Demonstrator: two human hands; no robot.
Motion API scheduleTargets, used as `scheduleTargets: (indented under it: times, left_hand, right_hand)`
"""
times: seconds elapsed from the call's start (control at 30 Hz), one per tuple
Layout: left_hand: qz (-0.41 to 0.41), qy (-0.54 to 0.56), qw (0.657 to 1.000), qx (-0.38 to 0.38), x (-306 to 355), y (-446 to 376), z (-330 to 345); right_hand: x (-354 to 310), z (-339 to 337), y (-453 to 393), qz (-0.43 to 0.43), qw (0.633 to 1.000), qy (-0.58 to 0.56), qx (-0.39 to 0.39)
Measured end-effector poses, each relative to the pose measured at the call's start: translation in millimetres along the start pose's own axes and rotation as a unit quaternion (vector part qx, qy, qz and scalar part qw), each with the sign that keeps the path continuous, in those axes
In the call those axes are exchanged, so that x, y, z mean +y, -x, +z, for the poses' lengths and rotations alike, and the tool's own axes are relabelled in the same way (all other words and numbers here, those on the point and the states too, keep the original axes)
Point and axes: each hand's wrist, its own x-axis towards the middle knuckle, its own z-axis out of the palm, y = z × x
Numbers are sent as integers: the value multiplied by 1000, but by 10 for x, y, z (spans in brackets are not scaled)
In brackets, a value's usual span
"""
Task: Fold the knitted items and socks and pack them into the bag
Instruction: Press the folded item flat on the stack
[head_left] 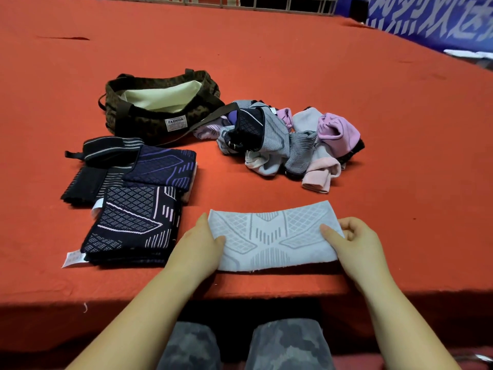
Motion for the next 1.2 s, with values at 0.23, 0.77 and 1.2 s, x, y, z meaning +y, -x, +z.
scheduleTargets:
  times: [0.23, 0.77, 1.2]
  left_hand:
    - [-32, -59, 998, -7, 102, -66, -15]
    - [20, 237, 970, 53, 196, -62, -155]
    - [315, -168, 927, 114, 289, 59, 343]
  right_hand:
    - [-31, -102, -47, 81, 986, 134, -55]
    - [-174, -65, -142, 91, 992, -38, -73]
    - [-243, 353, 168, -199, 953, 202, -104]
